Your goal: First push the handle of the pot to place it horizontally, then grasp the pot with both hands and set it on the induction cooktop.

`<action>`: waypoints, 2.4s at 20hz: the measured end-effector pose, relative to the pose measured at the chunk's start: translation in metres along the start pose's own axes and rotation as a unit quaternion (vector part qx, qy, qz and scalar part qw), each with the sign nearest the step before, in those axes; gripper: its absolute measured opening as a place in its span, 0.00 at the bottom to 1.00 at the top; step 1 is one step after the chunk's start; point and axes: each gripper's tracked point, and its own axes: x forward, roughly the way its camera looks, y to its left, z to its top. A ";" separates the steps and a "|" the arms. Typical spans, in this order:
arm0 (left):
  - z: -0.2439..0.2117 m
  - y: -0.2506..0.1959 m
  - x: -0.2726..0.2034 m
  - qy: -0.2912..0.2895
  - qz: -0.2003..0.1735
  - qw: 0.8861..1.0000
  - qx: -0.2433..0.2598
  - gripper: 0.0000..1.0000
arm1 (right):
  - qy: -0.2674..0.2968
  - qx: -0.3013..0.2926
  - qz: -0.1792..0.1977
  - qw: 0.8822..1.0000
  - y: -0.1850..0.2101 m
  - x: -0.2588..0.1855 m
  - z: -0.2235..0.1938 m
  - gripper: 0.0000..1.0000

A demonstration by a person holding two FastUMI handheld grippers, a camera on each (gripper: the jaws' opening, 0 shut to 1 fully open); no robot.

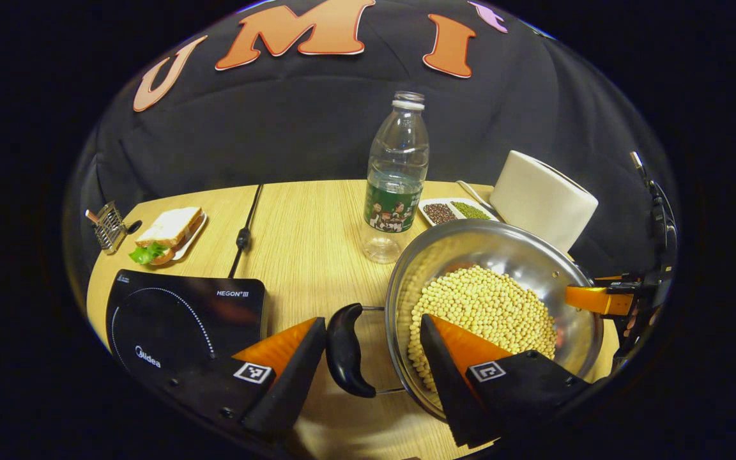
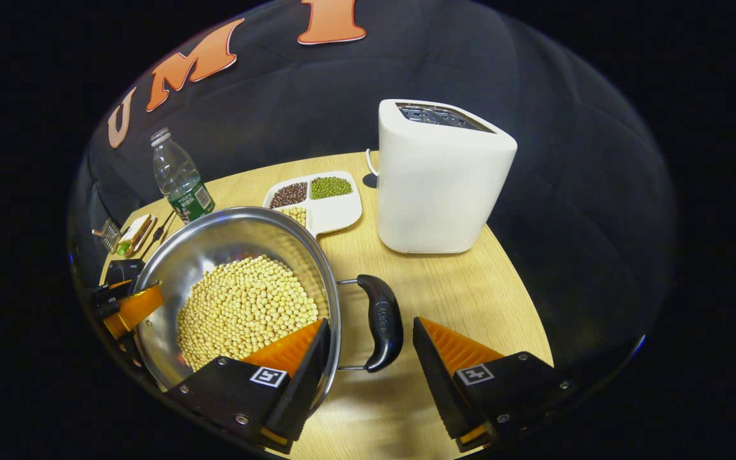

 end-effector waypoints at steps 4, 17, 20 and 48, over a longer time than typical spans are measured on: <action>-0.008 0.007 0.013 0.005 0.019 1.000 0.004 0.96 | 0.006 -0.010 -0.003 1.000 0.002 0.006 -0.001 0.81; -0.009 0.003 0.024 0.004 0.036 0.999 0.016 0.78 | -0.012 0.002 -0.009 1.000 0.011 0.014 -0.001 0.69; -0.009 0.004 0.025 0.002 0.032 0.999 0.013 0.79 | -0.028 -0.013 -0.006 1.000 0.011 0.014 0.002 0.64; 0.005 0.017 -0.014 -0.024 0.036 0.999 0.003 0.77 | -0.068 -0.041 -0.020 0.997 0.018 0.000 0.007 0.60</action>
